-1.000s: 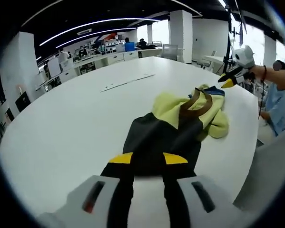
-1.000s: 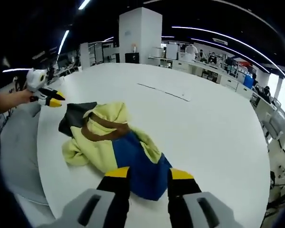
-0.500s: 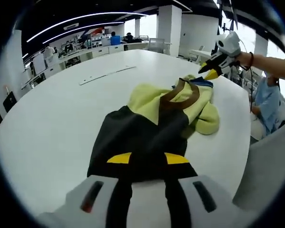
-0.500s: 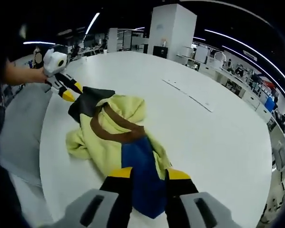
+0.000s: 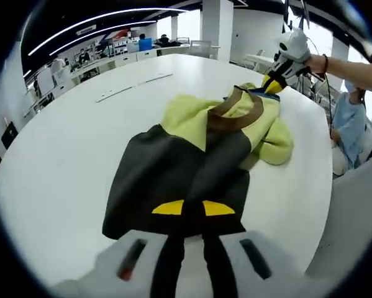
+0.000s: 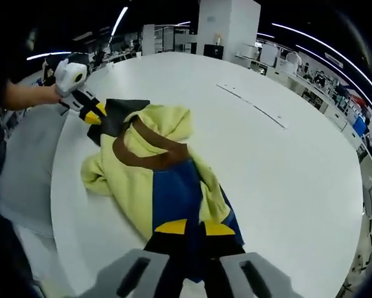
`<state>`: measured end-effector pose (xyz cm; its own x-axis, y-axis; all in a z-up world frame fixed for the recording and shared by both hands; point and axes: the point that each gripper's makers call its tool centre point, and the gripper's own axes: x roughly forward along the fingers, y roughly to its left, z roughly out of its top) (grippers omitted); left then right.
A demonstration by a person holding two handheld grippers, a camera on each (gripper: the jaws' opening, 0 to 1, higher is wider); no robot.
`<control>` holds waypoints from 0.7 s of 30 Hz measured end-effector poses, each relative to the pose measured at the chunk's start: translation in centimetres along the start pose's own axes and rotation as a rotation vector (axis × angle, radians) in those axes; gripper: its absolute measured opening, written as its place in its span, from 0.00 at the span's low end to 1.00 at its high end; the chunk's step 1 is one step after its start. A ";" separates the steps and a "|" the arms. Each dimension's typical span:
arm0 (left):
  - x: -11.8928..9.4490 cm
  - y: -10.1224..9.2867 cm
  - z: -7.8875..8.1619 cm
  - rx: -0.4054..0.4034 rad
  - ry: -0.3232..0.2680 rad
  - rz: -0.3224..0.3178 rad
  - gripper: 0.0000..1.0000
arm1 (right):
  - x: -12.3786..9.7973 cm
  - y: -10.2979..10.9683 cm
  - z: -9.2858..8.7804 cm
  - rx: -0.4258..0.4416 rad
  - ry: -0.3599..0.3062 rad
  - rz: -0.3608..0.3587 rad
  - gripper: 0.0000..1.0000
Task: Fold the garment on the visible template until the final outline fits inside the template.
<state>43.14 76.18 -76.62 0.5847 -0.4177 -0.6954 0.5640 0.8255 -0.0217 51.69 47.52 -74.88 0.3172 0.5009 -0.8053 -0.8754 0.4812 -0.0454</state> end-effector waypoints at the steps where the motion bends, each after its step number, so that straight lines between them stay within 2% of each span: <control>1: 0.0 0.0 0.0 -0.003 0.001 0.000 0.02 | 0.0 0.1 -0.1 0.001 0.002 0.001 0.00; 8: -0.5 -0.1 0.2 0.005 0.006 0.005 0.00 | -0.7 0.3 0.2 -0.008 -0.007 -0.007 0.00; 12: -1.6 0.3 1.7 0.038 -0.030 0.027 0.00 | -2.0 0.4 0.8 -0.039 -0.021 -0.019 0.00; 16: -2.6 1.1 3.2 -0.050 -0.085 0.044 0.00 | -3.1 -0.6 1.2 -0.051 -0.037 -0.061 0.00; 21: -3.7 1.8 5.4 -0.004 -0.138 0.090 0.00 | -4.1 -0.8 2.3 -0.051 -0.074 -0.075 0.00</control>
<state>45.12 77.19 -70.22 0.7075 -0.3900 -0.5894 0.5037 0.8633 0.0333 51.93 46.80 -70.19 0.4065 0.5176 -0.7529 -0.8651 0.4831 -0.1350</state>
